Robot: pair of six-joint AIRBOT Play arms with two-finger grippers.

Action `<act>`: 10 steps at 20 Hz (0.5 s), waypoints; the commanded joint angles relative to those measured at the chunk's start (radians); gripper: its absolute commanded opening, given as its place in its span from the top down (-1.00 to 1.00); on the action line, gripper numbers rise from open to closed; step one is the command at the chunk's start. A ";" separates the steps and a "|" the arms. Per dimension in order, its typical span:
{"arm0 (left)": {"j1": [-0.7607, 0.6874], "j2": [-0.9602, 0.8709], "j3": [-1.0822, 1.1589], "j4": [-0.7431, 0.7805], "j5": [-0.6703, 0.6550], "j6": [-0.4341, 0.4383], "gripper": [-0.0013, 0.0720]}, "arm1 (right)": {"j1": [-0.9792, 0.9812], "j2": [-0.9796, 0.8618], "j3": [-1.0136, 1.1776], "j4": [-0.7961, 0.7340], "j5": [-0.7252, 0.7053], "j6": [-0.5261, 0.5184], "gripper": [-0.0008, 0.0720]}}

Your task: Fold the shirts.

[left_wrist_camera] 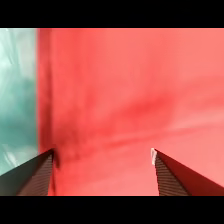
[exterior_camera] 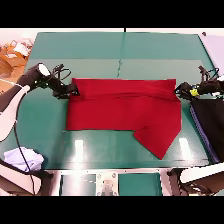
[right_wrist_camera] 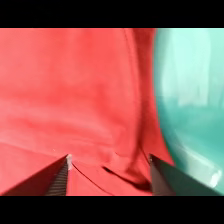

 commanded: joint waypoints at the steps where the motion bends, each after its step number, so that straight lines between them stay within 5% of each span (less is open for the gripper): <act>1: 0.008 0.001 0.059 0.026 -0.218 0.000 -0.92 | -0.025 0.004 0.051 -0.085 0.150 0.102 0.54; 2: 0.015 0.001 0.090 0.039 -0.292 -0.002 -0.90 | -0.036 0.019 0.053 -0.082 0.180 0.103 0.83; 3: 0.019 0.001 0.114 0.041 -0.347 -0.011 -0.29 | -0.043 0.045 0.049 -0.083 0.202 0.121 0.90; 4: 0.024 0.003 0.135 0.042 -0.395 -0.007 0.56 | -0.048 0.079 0.036 -0.084 0.211 0.126 0.93; 5: 0.024 0.011 0.138 0.050 -0.418 -0.001 0.91 | -0.049 0.123 0.011 -0.085 0.214 0.128 0.93; 10: -0.003 0.148 0.040 0.055 -0.377 -0.023 0.90 | -0.049 0.428 -0.318 -0.137 0.204 0.179 0.93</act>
